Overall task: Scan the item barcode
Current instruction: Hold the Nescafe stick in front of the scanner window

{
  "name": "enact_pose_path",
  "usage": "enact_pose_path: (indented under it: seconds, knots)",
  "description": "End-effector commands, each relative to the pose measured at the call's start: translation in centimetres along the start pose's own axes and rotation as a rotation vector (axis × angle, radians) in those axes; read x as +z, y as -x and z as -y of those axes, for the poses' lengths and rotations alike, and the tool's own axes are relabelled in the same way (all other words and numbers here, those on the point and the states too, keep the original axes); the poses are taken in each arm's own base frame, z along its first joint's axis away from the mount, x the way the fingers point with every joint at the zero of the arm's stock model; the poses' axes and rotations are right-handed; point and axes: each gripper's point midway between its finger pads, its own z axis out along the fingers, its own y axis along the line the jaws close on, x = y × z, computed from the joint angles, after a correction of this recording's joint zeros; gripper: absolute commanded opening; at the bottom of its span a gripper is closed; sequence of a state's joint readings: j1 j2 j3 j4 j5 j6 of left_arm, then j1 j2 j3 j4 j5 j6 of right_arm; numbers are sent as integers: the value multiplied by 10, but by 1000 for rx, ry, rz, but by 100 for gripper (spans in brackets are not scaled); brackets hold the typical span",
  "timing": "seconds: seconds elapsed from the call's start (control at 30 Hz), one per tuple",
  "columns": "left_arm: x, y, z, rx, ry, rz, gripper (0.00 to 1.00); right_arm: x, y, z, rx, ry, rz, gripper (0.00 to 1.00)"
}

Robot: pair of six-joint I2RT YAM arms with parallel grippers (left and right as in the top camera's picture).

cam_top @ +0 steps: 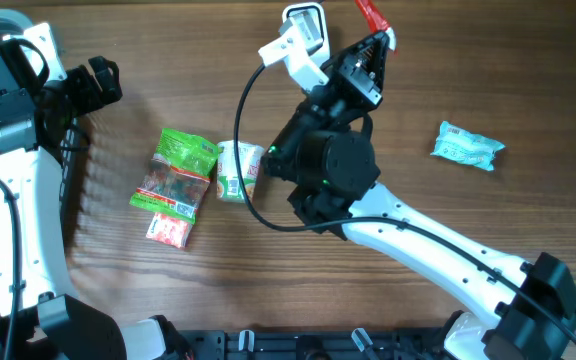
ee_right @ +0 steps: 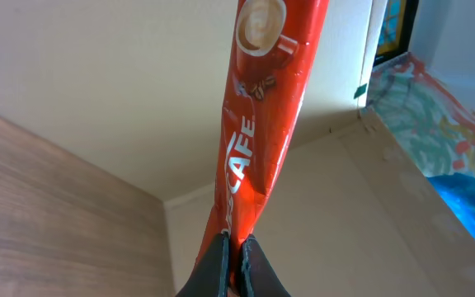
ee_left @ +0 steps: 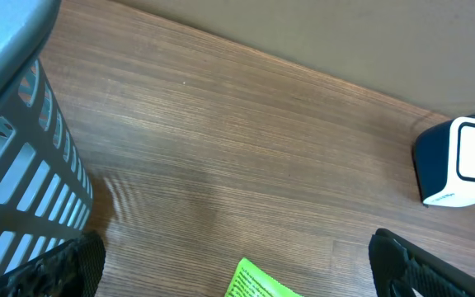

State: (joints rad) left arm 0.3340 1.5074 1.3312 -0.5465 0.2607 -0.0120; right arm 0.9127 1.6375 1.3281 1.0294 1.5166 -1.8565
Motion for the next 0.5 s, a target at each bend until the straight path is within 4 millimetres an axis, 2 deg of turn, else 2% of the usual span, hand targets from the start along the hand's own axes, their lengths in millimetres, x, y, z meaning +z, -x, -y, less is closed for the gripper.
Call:
enact_pose_path:
  seconds: [0.0, 0.1, 0.23, 0.33, 0.4, 0.47]
  knots:
    - [-2, 6, 1, 6, -9, 14, 100, -1, 0, -6, -132, 2, 0, 4]
    - [-2, 6, 1, 6, -9, 14, 100, -1, 0, -6, -266, 2, 0, 4]
    - [-2, 6, 1, 6, -9, 14, 100, -1, 2, -11, -349, 5, 2, 5]
    - [-2, 6, 1, 6, -9, 14, 100, -1, 3, -32, -609, 18, 8, 4]
    - [-2, 6, 1, 6, -9, 14, 100, -2, 4, -32, -596, 18, 9, 4]
    - [-2, 6, 1, 6, -9, 14, 100, -2, 4, -27, -498, 15, 8, 4]
